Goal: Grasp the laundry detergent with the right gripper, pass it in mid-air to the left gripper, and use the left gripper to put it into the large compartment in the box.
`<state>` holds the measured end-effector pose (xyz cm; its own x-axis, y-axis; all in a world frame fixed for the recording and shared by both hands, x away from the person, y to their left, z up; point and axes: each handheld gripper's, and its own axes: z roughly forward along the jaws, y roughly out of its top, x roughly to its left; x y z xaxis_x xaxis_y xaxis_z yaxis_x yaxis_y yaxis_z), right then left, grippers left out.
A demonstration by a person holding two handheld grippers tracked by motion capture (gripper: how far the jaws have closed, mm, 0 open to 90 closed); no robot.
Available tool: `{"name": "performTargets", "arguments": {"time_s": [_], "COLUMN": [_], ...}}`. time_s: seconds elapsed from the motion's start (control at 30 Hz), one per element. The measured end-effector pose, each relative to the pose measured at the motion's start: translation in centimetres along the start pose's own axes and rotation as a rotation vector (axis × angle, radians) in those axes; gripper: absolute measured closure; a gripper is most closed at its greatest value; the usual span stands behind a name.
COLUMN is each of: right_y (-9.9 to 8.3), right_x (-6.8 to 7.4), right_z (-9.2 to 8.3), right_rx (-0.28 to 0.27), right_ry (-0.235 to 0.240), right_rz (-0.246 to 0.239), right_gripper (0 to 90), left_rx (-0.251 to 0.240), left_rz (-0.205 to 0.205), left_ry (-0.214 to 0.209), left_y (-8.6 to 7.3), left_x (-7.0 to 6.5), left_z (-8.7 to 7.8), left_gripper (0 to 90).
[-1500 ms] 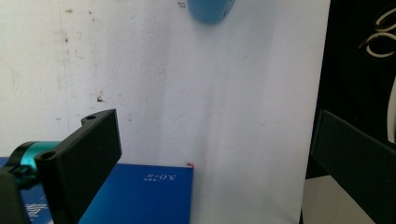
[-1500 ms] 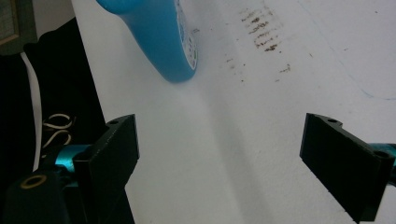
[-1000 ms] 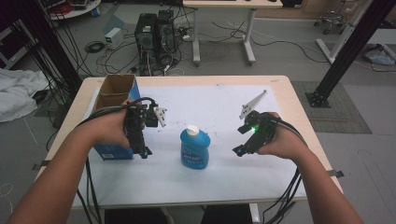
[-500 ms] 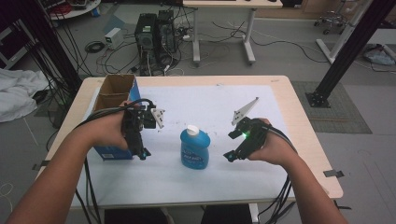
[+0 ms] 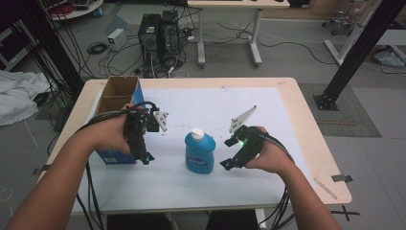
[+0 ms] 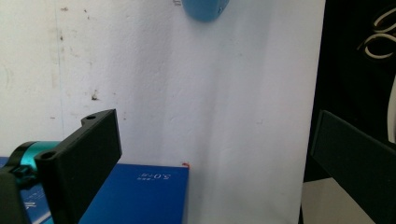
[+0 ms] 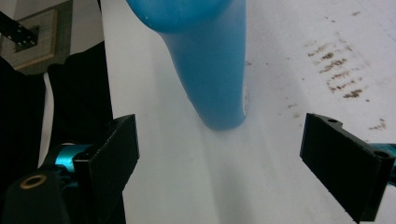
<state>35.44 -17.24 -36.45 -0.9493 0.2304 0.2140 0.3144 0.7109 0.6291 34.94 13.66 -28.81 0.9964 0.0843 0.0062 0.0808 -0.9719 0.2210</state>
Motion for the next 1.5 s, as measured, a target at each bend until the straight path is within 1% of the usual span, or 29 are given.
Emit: {"name": "performTargets", "arguments": {"time_s": [0.1,0.13,0.27,0.43,0.5,0.53,0.7,0.9,1.0,1.07,1.27,1.5], "right_y": [0.0,0.1,0.2,0.6,0.7,0.8,1.0,1.1,1.2,1.3,1.6,1.8], "right_x": [0.0,0.0,0.1,0.1,0.2,0.2,0.2,0.5,0.7,0.7,0.9,0.9], "right_z": [0.8,1.0,1.9,2.8,3.0,3.1,3.3,3.6,3.9,4.1,4.7,5.5], "right_rx": [-0.027,-0.033,-0.032,-0.039,-0.042,-0.045,-0.054,-0.07,-0.078,-0.083,-0.103,-0.106], "right_ry": [0.018,0.015,0.014,0.024,0.018,0.023,0.006,-0.009,-0.014,-0.008,-0.012,-0.018], "right_rz": [-0.007,-0.009,-0.015,-0.026,-0.03,-0.031,-0.04,-0.069,-0.073,-0.077,-0.09,-0.096], "right_gripper": [11.0,11.0,11.0,11.0,10.9,11.0,11.0,11.0,11.0,11.0,11.0,11.0], "left_rx": [-0.001,-0.001,0.004,0.006,0.008,0.009,0.012,0.016,0.021,0.021,0.019,0.019], "left_rz": [0.0,-0.001,-0.002,0.001,-0.001,-0.002,-0.004,-0.001,0.0,-0.004,-0.003,-0.01], "left_ry": [0.002,0.002,0.003,0.005,0.007,0.007,0.009,0.012,0.013,0.012,0.016,0.021], "left_y": [0.0,0.0,0.0,0.1,0.1,0.1,0.2,0.3,0.3,0.3,0.1,-0.1], "left_x": [0.0,0.0,-0.1,-0.1,-0.1,-0.1,-0.1,-0.1,-0.1,-0.1,-0.2,-0.2], "left_z": [0.0,0.0,0.0,0.0,0.0,0.1,0.2,0.3,0.3,0.3,0.3,0.3], "left_gripper": [1.7,1.7,1.7,1.7,1.7,1.7,1.7,1.7,1.7,1.7,1.7,1.7]}}
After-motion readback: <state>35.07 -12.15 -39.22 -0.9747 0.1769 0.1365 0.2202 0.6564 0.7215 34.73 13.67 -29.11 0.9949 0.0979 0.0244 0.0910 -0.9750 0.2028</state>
